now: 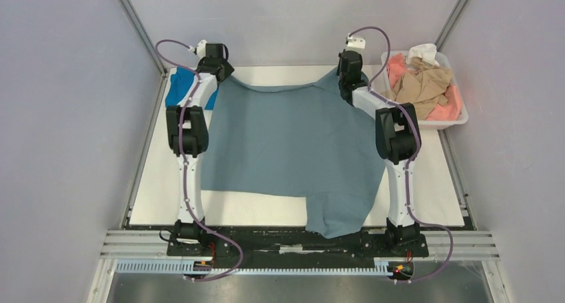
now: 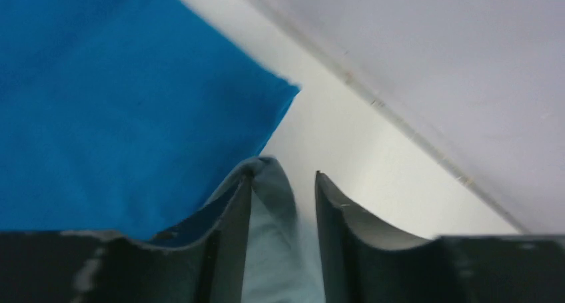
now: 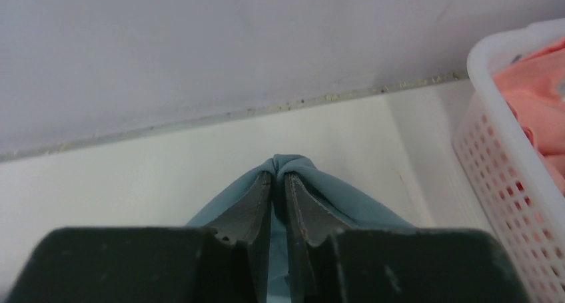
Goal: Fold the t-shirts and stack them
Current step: Flatten out the tshirt
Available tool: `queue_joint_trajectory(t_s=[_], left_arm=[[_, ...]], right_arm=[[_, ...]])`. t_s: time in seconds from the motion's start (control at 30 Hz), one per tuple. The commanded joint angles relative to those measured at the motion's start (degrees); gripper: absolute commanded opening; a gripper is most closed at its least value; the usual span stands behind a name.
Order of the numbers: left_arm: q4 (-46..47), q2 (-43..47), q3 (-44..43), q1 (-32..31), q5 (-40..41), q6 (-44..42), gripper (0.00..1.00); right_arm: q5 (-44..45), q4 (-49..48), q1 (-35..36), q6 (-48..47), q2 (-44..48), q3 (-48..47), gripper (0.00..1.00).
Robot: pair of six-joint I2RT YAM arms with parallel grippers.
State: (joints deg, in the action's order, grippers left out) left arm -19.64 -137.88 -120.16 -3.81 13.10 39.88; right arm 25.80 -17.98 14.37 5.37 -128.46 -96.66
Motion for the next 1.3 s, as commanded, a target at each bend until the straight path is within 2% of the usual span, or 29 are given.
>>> queue_joint_trajectory(t_s=[0.0, 0.03, 0.07, 0.1, 0.17, 0.23, 0.4, 0.53, 0.6, 0.67, 0.77, 0.9, 0.97, 1.1, 1.27], left_arm=[[-0.90, -7.70, -13.98, 0.53, -2.07, 3.36, 0.66], [-1.22, -8.73, -15.84, 0.57, -3.05, 3.77, 0.75], [-1.12, -8.93, -16.85, 0.62, -3.84, 4.38, 0.76], [-0.70, -8.47, -16.82, 0.61, -4.66, 4.87, 0.77], [0.30, -6.31, -15.70, 0.54, -6.38, 5.21, 0.78], [1.48, -3.22, -13.20, 0.15, -7.36, 5.17, 0.79], [1.84, 5.42, -6.15, -2.18, -8.51, 1.39, 0.80], [-3.98, 11.48, -2.77, -4.78, -8.22, -1.56, 0.81], [-5.31, 15.46, 2.73, -6.58, -7.58, -3.40, 0.81], [-5.45, 20.52, 11.22, -8.63, -7.12, -4.29, 0.81], [-2.34, 30.23, 27.22, -11.47, -5.32, -4.17, 0.82], [5.67, 43.51, 48.48, -13.74, -7.38, -2.83, 0.83], [7.66, 48.93, 58.54, -14.45, -7.59, -1.09, 0.83], [11.24, 55.76, 72.28, -14.62, -7.93, 1.70, 0.83], [9.57, 57.07, 80.37, -14.52, -5.58, 4.62, 0.84]], right_arm=[[-1.90, -4.01, -2.96, 2.40, -8.24, -13.42, 0.21], [-3.21, -3.79, -3.26, 2.45, -9.21, -15.55, 0.34], [-5.40, -3.42, -3.56, 1.83, -9.53, -16.74, 0.54], [-7.07, -3.35, -3.66, 1.26, -9.21, -16.96, 0.65], [-10.31, -3.72, -3.62, -0.26, -6.52, -14.78, 0.85], [-12.99, -5.01, -3.62, -0.70, -1.88, -9.70, 0.98], [-16.20, -4.29, -3.56, 1.52, 8.38, 4.13, 0.98], [-19.58, -3.87, -3.62, 5.64, 14.08, 13.57, 0.98], [-22.20, -1.63, -3.59, 8.27, 16.13, 16.97, 0.98], [-25.60, -0.54, -3.35, 10.32, 19.51, 22.60, 0.98], [-24.84, 0.36, -0.38, 9.41, 26.60, 33.22, 0.98], [-14.90, 6.83, 4.88, 9.00, 35.67, 43.45, 0.98], [-13.18, 7.81, 6.96, 10.18, 39.81, 48.79, 0.98], [-12.65, 9.79, 9.85, 13.57, 45.12, 57.32, 0.98], [-11.42, 10.89, 10.40, 16.10, 48.40, 65.79, 0.98]])
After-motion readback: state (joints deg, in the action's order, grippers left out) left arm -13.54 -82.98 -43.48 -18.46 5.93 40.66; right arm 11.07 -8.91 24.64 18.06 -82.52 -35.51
